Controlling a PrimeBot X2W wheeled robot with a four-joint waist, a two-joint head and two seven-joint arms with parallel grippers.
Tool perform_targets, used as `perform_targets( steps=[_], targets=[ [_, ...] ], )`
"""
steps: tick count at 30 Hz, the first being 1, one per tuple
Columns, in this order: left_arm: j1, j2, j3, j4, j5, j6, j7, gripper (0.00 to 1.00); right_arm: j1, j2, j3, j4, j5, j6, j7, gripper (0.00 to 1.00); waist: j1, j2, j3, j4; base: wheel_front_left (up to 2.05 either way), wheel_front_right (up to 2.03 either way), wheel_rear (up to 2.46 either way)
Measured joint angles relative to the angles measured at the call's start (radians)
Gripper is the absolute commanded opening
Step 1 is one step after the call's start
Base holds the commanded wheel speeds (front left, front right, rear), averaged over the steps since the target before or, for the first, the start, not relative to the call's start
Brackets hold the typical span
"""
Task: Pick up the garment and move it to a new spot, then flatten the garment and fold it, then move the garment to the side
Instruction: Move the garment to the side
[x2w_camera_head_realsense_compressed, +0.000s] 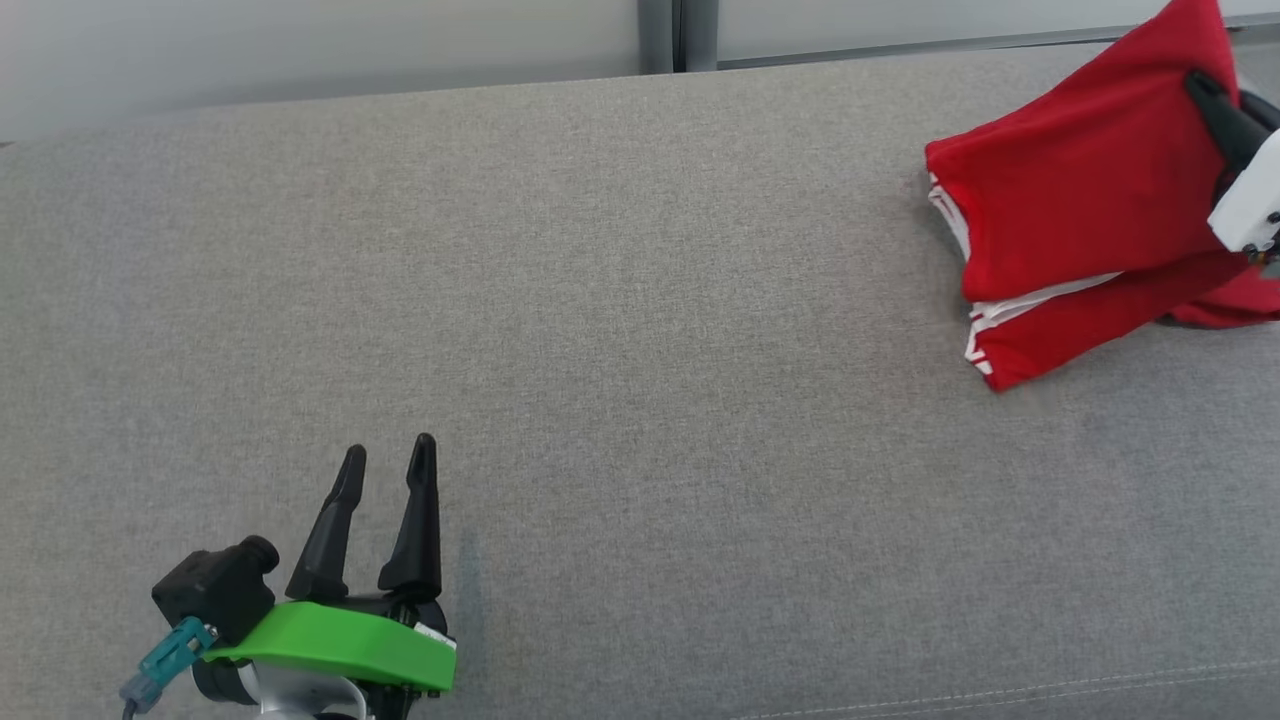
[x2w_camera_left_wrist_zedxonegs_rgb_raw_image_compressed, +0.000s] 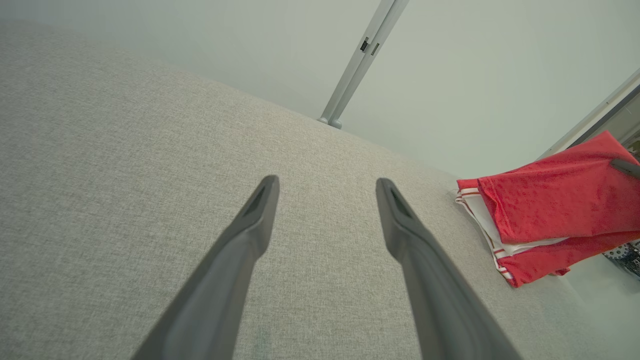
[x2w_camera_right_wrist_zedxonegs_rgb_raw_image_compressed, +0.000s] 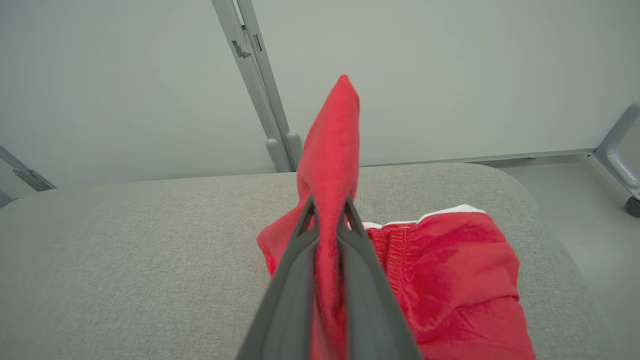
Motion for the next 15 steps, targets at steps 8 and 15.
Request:
perform_targets(
  steps=[8, 15],
  targets=[
    [-0.001, 0.003, 0.002, -0.021, 0.003, 0.0, 0.007, 1.0, -0.069, -0.068, -0.016, 0.034, -0.018, -0.037, 0.052, 0.0, 0.0, 0.0, 0.046, 0.024, 0.0, 0.0, 0.0],
    [-0.007, 0.014, 0.002, -0.047, 0.012, 0.0, 0.016, 1.0, -0.115, -0.122, -0.016, 0.063, -0.062, -0.067, 0.071, 0.0, 0.0, 0.0, 0.104, 0.044, 0.0, 0.0, 0.0]
  ],
)
